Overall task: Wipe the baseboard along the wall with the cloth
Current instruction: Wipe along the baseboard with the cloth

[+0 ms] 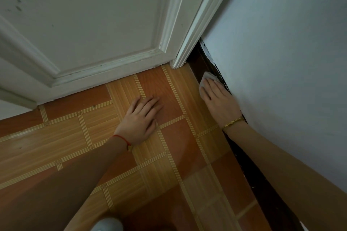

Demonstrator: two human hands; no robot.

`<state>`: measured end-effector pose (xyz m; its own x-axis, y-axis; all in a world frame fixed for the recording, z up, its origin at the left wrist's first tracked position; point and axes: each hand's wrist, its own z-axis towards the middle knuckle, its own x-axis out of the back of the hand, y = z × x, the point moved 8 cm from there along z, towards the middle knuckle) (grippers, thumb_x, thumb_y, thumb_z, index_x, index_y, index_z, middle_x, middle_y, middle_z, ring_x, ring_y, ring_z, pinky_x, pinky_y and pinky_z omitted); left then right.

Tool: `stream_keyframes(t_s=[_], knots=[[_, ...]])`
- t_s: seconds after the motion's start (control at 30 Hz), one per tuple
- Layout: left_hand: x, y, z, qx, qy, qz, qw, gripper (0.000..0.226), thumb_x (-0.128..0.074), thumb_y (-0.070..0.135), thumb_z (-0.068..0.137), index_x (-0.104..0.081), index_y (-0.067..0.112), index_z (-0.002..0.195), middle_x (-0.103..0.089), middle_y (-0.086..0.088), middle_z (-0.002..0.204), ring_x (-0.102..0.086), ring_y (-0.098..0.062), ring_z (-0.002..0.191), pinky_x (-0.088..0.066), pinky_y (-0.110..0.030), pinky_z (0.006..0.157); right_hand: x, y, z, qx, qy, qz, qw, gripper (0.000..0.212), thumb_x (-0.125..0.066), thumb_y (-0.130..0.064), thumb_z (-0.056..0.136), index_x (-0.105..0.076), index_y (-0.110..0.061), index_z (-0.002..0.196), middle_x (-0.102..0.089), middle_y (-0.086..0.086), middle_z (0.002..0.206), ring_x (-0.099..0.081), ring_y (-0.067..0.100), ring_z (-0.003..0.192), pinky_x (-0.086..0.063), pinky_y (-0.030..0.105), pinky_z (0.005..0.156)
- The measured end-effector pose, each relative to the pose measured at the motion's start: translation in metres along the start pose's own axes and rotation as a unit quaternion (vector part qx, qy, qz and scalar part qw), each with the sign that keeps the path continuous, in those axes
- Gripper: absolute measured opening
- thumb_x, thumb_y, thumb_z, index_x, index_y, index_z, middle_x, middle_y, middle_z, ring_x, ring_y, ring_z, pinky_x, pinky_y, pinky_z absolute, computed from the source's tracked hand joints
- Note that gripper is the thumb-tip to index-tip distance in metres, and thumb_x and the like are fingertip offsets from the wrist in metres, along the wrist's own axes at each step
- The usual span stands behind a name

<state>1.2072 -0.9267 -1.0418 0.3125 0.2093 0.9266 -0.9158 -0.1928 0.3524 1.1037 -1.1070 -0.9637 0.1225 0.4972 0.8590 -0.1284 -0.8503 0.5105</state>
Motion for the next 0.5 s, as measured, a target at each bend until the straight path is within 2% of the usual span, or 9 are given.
stream_keyframes(t_s=[0.2,0.33,0.5], knots=[[-0.003,-0.003,0.000,0.000,0.011,-0.004,1.000,0.053,-0.040,0.033,0.100,-0.042,0.017,0.150,-0.039,-0.005,0.157,-0.029,-0.025,0.149,-0.019,-0.056,0.121,-0.006,0.004,0.060,-0.015,-0.011,-0.049,0.999,0.046,-0.065,-0.009,0.086,-0.055,0.004,0.128,-0.047,0.025,0.139,-0.043,0.036,0.131,-0.026,0.045,0.115],[-0.002,-0.003,0.000,-0.001,0.015,-0.004,1.000,0.053,-0.041,0.033,0.099,-0.043,0.016,0.149,-0.040,-0.006,0.157,-0.030,-0.025,0.148,-0.020,-0.056,0.121,-0.001,0.008,0.063,-0.021,-0.001,-0.067,0.998,0.046,-0.064,-0.010,0.085,-0.055,0.003,0.128,-0.049,0.023,0.138,-0.043,0.033,0.132,-0.026,0.043,0.116],[0.000,-0.002,0.001,0.000,0.018,0.002,1.000,0.053,-0.042,0.032,0.099,-0.045,0.015,0.148,-0.041,-0.007,0.156,-0.032,-0.026,0.147,-0.020,-0.055,0.121,0.007,0.004,0.030,-0.026,0.018,-0.065,0.997,0.040,-0.053,-0.006,0.087,-0.057,0.004,0.126,-0.050,0.024,0.137,-0.043,0.035,0.132,-0.026,0.044,0.116]])
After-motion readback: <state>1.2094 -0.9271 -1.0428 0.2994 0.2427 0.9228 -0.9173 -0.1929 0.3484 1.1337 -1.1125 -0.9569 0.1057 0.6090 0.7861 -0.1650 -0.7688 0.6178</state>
